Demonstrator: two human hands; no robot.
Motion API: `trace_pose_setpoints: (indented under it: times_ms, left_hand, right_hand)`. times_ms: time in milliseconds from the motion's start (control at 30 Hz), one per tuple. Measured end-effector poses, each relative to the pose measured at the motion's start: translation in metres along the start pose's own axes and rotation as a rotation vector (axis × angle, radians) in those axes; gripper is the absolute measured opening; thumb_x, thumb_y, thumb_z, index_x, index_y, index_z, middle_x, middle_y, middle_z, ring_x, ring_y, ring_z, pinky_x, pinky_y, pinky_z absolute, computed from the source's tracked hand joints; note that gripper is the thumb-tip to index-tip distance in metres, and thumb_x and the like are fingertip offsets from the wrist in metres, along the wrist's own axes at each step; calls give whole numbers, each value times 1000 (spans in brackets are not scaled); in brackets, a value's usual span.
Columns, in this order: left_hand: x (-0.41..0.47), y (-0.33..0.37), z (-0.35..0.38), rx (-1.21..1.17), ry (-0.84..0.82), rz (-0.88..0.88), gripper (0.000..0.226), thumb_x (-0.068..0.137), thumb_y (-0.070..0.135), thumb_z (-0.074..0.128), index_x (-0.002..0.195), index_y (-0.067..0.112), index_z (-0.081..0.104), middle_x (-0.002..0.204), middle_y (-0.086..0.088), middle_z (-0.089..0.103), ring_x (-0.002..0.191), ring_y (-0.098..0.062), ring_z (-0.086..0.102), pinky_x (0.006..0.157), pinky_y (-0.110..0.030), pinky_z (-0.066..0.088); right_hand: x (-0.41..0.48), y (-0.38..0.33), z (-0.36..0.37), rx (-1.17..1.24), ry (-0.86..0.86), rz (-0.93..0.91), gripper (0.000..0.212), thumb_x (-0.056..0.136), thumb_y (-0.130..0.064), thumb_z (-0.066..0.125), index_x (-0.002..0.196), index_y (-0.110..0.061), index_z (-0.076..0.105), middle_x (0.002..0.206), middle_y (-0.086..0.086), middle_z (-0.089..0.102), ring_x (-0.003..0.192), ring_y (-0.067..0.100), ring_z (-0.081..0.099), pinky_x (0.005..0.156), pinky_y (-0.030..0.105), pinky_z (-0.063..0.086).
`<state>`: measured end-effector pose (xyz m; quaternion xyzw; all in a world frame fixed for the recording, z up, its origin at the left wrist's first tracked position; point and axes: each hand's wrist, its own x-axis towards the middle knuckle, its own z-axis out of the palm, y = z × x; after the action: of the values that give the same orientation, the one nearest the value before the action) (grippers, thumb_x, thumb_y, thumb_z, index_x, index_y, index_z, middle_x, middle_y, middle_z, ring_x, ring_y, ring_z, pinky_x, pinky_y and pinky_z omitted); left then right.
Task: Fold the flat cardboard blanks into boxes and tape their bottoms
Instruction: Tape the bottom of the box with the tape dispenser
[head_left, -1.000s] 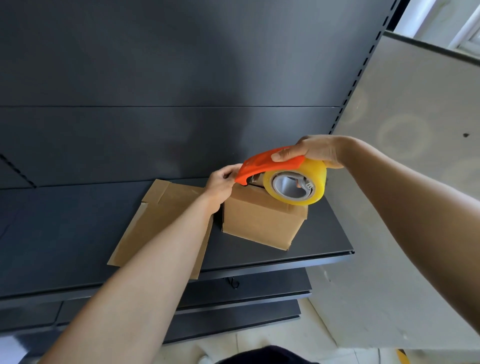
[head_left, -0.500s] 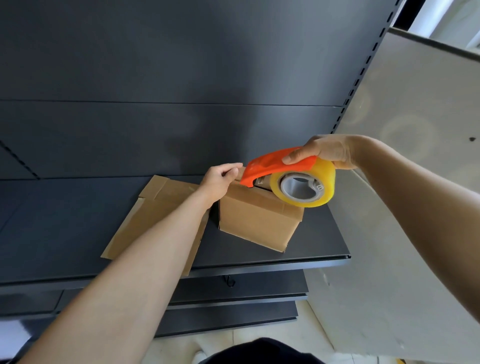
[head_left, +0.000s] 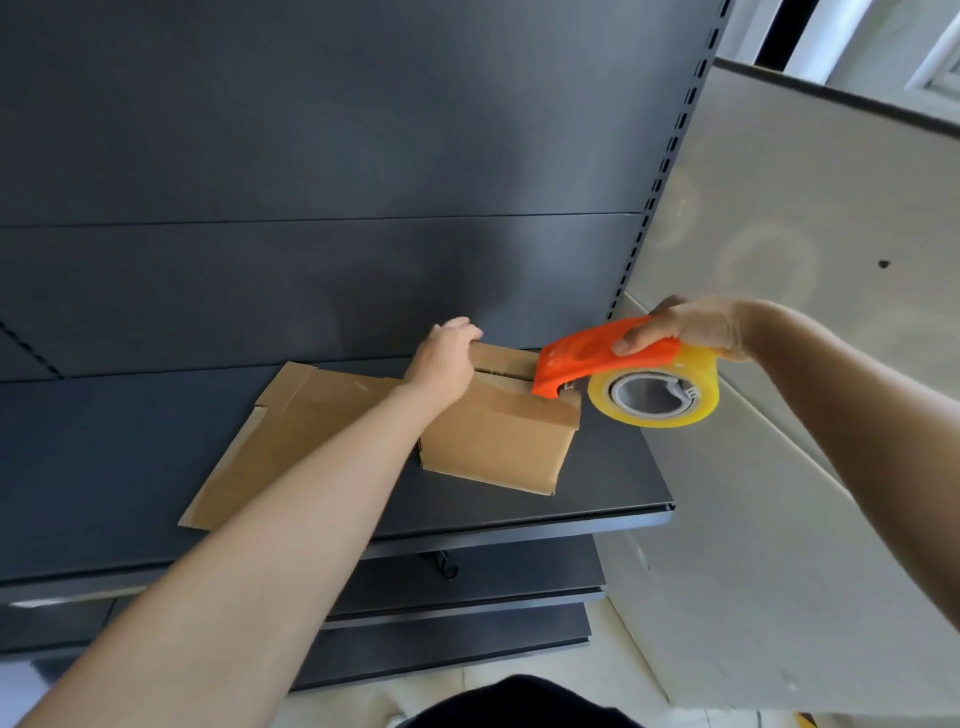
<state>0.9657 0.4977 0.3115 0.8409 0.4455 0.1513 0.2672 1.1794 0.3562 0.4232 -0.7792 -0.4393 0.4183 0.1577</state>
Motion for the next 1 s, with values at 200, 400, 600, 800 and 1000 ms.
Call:
trace_pose_setpoints:
  times_ms: [200,400,600,800,1000]
  left_hand:
    - [3,7,19,313,-109,28,61,102,43,6,150,11,24,158,-5,19,147,-17,10,119,-32,0]
    - [4,7,13,360,-194,-8,61,101,43,1,152,11,8,161,-3,5,148,-14,-1,119,-31,-6]
    - [3,7,15,448,-197,-18,60,102,42,2,152,10,3,161,-5,1,148,-15,-4,119,-32,-7]
    - [3,8,17,479,-183,-5,61,102,42,2,152,9,3,161,-6,3,148,-17,-3,119,-34,-6]
    - [3,6,18,495,-173,2,60,102,41,2,152,9,3,161,-6,2,148,-17,-3,119,-33,-6]
  right_hand:
    - [-11,6,-14,86,-47,-18,46,58,-31,79,92,-4,67,73,8,74,58,20,69,54,26,54]
    - [-22,13,-26,59,-51,-11,55,52,-38,79,93,-4,67,76,9,74,62,21,70,56,26,55]
    - [-43,54,-50,39,-55,41,100,16,-55,86,97,1,68,84,18,74,66,27,71,56,28,57]
    - [-48,70,-51,-37,-58,75,107,8,-64,82,94,-2,70,84,15,75,69,28,72,63,30,55]
    - [-35,76,-39,-121,-48,121,91,18,-57,79,92,-4,71,78,11,75,68,26,72,67,32,53]
